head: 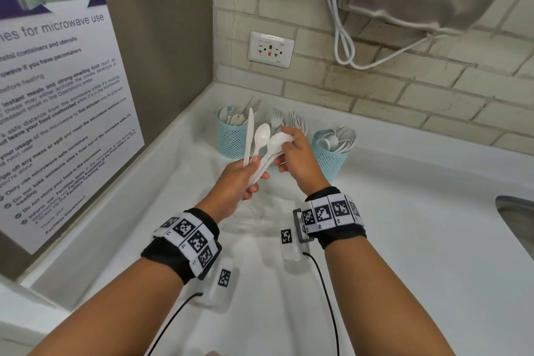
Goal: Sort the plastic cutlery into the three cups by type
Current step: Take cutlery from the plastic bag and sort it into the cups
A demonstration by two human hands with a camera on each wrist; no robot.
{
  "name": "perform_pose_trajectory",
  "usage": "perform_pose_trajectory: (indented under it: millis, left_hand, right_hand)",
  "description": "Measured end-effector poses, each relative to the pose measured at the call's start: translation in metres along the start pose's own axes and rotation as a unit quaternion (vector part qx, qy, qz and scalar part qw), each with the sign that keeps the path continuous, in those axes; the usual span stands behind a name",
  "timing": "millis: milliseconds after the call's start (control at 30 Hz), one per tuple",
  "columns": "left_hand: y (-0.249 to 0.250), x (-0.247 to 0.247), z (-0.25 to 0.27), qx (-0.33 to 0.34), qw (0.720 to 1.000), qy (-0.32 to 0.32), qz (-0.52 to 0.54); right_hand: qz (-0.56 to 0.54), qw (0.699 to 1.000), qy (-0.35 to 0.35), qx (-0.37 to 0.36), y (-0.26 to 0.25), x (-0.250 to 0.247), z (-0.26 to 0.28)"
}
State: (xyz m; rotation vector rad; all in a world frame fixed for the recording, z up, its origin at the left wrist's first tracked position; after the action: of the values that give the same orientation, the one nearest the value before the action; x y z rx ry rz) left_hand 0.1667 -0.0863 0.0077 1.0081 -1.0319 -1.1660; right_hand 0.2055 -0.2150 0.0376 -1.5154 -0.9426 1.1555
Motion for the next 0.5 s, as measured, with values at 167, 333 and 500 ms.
perform_pose_trajectory:
  millis: [167, 333, 500]
  left_hand:
    - [0.0001, -0.0018, 0.0010, -0.003, 1.000, -0.013, -0.003]
    - [0.0002, -0.0018, 0.0026, 0.012, 1.000, -0.020, -0.009]
    - [0.0010, -0.0007, 0.0027, 0.002, 0.999, -0.040, -0.018]
  right_hand:
    - [-0.020, 1.000, 0.014, -0.015, 0.0037, -0.0040, -0.0014]
    - [-0.037, 0.999, 0.023, -0.019, 0.0013, -0.0046, -0.0006]
    - [-0.047, 0.999, 0.003, -0.024, -0.0009, -0.0023, 0.0007]
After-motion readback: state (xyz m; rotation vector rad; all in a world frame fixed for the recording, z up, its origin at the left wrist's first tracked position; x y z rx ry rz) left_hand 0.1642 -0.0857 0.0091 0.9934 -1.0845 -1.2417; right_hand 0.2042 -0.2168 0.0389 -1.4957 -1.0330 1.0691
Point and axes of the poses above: each hand's wrist, its own z-axis away from the middle knuckle, its own x-axis out of the palm, y = z × x, the point moved 4 cm from there along -z, towards the middle knuckle, and after that the axes turned 11 degrees about y, right-handed, at the moved point
